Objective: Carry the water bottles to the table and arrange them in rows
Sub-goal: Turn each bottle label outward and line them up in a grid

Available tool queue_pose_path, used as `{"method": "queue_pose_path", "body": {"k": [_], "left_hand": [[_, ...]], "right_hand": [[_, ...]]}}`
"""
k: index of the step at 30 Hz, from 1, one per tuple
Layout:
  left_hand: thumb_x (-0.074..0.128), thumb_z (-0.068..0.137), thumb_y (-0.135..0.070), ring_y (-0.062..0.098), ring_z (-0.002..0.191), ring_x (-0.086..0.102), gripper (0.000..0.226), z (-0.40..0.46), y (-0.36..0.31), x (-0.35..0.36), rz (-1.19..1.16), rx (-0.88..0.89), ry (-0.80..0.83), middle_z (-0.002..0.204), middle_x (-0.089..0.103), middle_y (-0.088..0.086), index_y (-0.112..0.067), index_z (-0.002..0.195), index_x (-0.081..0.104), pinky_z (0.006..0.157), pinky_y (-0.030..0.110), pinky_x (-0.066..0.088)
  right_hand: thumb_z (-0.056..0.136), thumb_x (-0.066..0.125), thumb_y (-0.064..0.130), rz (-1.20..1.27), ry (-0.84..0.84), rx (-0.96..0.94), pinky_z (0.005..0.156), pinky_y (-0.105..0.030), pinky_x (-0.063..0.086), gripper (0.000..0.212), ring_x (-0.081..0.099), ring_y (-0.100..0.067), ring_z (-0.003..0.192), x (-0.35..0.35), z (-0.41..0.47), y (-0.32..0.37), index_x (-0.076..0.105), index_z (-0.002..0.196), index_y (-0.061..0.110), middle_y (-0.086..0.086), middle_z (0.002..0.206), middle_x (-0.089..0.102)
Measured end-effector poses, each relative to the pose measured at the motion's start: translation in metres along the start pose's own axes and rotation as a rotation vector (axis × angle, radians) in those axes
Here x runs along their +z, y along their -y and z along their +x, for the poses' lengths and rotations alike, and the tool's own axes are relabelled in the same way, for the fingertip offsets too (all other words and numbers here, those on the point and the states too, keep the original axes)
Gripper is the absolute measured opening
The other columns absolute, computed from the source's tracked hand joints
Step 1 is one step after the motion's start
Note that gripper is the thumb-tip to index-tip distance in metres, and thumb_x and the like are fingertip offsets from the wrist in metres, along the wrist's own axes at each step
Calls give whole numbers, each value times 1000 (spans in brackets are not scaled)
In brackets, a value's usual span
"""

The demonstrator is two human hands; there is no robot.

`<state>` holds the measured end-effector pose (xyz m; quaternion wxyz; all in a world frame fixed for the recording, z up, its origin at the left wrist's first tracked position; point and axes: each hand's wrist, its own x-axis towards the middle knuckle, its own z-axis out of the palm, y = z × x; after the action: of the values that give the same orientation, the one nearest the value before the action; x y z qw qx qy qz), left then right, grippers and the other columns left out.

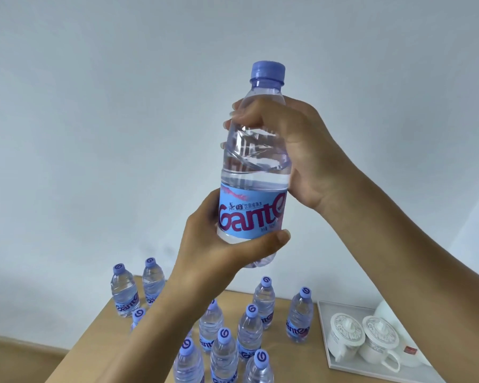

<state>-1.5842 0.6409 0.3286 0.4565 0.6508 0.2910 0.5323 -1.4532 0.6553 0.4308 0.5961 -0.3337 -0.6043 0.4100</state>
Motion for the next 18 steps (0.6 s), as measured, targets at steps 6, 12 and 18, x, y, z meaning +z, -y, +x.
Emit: {"method": "queue_pose_path", "body": {"k": [6,12,18], "left_hand": [[87,53,-31,32,94,71,48,7,10,-11,-140,-90,233,97,74,12,-22,97,70,78,41,61],[86,55,-28,28,81,72,40,11,15,-20,-170,-69,189,91,74,13,-22,92,73,71,40,60],[84,54,-30,29,83,72,41,12,21,-42,-167,-82,145,92,74,15,-23,92,73,75,43,59]], "right_hand": [[70,59,9,209,129,36,65,-34,58,16,69,-25,79,-3,3,-2,65,84,6,-11,88,67],[77,68,24,-24,117,8,91,-49,57,18,69,-43,100,1,11,-8,64,91,13,-12,97,69],[86,68,25,-62,105,16,87,-46,57,18,65,-31,87,22,18,-19,61,96,11,-12,95,63]]}}
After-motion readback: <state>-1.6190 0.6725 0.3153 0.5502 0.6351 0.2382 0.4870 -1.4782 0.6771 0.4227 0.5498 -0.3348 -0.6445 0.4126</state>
